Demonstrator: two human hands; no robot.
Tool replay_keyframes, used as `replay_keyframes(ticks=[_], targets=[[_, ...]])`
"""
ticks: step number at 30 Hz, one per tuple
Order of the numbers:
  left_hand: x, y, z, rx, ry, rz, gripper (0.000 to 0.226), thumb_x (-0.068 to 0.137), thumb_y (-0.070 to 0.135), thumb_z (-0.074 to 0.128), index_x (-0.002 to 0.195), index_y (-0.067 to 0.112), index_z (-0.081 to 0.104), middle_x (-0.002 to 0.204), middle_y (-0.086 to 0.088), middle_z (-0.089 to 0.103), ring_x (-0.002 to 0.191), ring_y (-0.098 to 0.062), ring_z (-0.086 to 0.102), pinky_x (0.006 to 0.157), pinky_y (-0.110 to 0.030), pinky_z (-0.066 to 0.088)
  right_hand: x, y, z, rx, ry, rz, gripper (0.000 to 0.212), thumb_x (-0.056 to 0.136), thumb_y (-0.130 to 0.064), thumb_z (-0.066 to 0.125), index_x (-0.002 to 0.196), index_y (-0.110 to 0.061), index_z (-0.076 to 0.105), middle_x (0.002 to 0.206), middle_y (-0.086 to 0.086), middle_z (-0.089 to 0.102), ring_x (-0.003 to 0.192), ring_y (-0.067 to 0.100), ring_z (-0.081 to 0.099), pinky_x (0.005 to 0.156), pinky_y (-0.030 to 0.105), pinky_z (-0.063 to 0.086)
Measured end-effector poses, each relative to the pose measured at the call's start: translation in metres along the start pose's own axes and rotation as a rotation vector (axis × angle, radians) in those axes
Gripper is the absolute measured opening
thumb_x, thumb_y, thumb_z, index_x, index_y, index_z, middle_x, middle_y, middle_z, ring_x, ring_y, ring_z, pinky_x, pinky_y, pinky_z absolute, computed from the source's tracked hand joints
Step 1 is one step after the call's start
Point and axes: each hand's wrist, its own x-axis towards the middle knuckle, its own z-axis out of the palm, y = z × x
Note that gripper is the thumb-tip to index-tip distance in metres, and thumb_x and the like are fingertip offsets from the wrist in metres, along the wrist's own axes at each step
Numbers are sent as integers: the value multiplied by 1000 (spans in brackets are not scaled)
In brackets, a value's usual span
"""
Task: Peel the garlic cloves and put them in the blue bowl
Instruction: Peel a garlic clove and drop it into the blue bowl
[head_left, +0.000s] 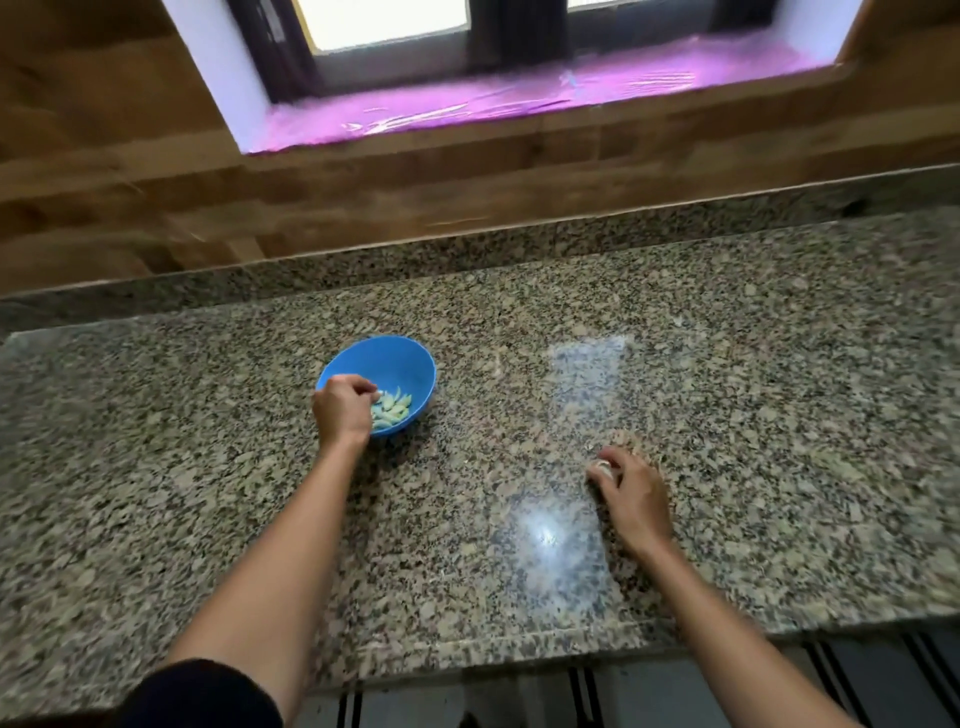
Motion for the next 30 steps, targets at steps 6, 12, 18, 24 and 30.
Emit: replay_keyframes(ticks=[6, 12, 18, 24, 30], targets=[[-14, 10, -7, -194, 136, 25, 23, 90, 3, 57, 109, 3, 69, 107, -10, 70, 98, -19, 65, 88, -22, 46, -3, -28, 15, 535, -60, 196, 26, 88, -11, 59, 114, -9, 62, 108, 8, 63, 78, 7, 59, 58, 13, 50], [-125, 16, 30, -441, -579, 39, 34, 86, 21, 65, 119, 13, 62, 120, -3, 64, 103, -12, 63, 89, -33, 54, -15, -59, 44, 998, -215, 431, 24, 87, 0, 57, 109, -8, 64, 98, 5, 68, 78, 14, 65, 69, 25, 57], [-143, 5, 47, -466, -501, -12, 17, 82, 20, 71, 99, 20, 72, 92, 6, 72, 87, -7, 68, 83, -33, 56, -26, -69, 58, 1118, -235, 421, 25, 87, 1, 56, 109, -7, 65, 115, 13, 64, 98, 22, 65, 73, 22, 56], [-148, -5, 38, -297, -414, 216, 25, 91, 19, 61, 116, 20, 63, 93, 8, 69, 75, 3, 63, 63, -12, 52, -33, -72, 56, 1122, -395, 351, 23, 90, -5, 53, 106, -15, 65, 112, 10, 65, 102, 24, 63, 83, 34, 55], [-151, -9, 36, -146, -339, 483, 17, 94, 14, 55, 106, 12, 68, 87, 0, 68, 71, -8, 62, 63, -23, 55, -37, -73, 58, 1155, -301, 413, 24, 85, -4, 59, 108, -6, 65, 101, 11, 70, 91, 22, 68, 68, 24, 56]])
